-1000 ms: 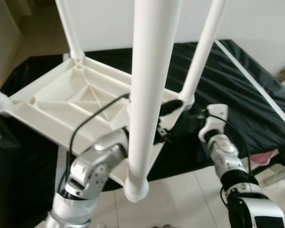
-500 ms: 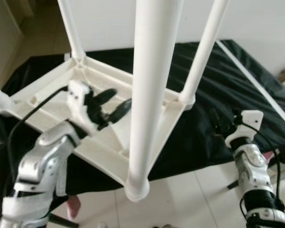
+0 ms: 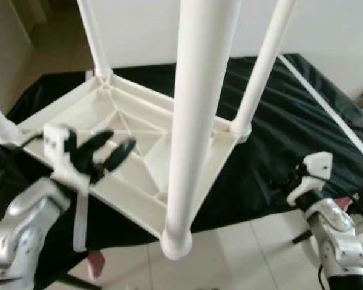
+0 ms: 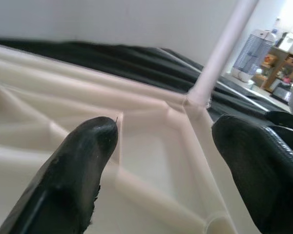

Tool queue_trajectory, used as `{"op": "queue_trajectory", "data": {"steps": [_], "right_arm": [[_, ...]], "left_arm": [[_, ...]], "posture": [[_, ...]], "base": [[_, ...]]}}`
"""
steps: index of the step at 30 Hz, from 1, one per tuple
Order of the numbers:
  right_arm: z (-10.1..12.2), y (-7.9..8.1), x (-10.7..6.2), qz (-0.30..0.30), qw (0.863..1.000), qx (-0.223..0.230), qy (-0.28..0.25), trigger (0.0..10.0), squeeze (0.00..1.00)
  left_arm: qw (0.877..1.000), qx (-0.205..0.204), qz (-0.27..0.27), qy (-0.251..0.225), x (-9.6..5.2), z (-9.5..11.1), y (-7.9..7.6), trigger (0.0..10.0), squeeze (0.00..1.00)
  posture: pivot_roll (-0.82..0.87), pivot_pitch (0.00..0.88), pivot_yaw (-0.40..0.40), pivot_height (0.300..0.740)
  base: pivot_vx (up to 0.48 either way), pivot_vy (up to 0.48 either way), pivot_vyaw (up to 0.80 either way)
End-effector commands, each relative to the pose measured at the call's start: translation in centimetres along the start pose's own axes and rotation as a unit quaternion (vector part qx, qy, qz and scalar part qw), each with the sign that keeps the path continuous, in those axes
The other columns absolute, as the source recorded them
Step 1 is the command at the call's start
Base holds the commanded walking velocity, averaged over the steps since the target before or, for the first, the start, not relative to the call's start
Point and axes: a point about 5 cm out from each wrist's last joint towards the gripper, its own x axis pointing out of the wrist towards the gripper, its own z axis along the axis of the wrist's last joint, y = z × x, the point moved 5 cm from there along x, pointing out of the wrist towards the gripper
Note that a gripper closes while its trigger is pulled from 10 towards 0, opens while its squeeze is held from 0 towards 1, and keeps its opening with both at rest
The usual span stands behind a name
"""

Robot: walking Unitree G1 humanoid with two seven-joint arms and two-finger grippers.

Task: Building children table

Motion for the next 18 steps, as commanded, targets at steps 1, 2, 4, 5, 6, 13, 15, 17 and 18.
{"op": "queue_trajectory", "data": {"steps": [1,2,4,5,6,13,15,17,18], "right_arm": [[0.4,0.5,-0.4,0.023,1.000,0.005,0.005,10.0,0.00],[0.7,1.2,-0.9,0.050,0.999,0.014,0.007,10.0,0.00],[1.2,2.6,-1.4,0.094,0.995,0.026,0.013,10.0,0.00],[1.4,3.3,-1.7,0.118,0.993,0.026,0.015,10.0,0.00],[1.4,3.3,-1.7,0.118,0.993,0.026,0.015,10.0,0.00],[2.0,7.1,-3.3,0.250,0.967,0.007,0.049,10.0,0.00],[1.9,7.9,-3.9,0.288,0.955,0.003,0.066,10.0,0.00],[1.9,8.2,-4.1,0.299,0.952,0.004,0.070,10.0,0.00],[2.0,8.6,-4.3,0.317,0.945,0.006,0.076,10.0,0.00]], "left_arm": [[0.987,-0.003,-0.160,0.005,-0.7,0.2,-3.8,10.0,0.00],[0.983,0.001,-0.183,0.026,-1.3,-0.1,-4.6,10.0,0.00],[0.975,0.012,-0.214,0.052,-2.1,-0.5,-5.4,10.0,0.00],[0.973,0.018,-0.221,0.066,-2.4,-0.8,-5.4,10.0,0.00],[0.973,0.018,-0.221,0.066,-2.4,-0.8,-5.4,10.0,0.00],[0.950,0.089,-0.251,0.160,-3.6,-2.9,-5.1,10.0,0.00],[0.933,0.124,-0.271,0.201,-4.3,-4.2,-5.3,10.0,0.00],[0.927,0.132,-0.278,0.215,-4.5,-4.6,-5.3,10.0,0.00],[0.917,0.147,-0.283,0.238,-4.8,-5.4,-5.0,10.0,0.00]], "posture": [[0.02,0.074,-0.028,0.740],[0.02,0.078,-0.032,0.740],[0.02,0.083,-0.032,0.740],[0.02,0.084,-0.031,0.740],[0.02,0.084,-0.031,0.740],[0.03,0.092,-0.018,0.740],[0.03,0.092,-0.015,0.740],[0.03,0.093,-0.014,0.740],[0.03,0.093,-0.013,0.740]], "base": [[0.000,0.000,0.00],[0.000,0.000,0.00],[0.000,0.000,0.00],[0.000,0.000,0.00],[0.000,0.000,0.00],[0.000,0.000,0.00],[0.000,0.000,0.00],[0.000,0.000,0.00],[0.000,0.000,0.00]]}}
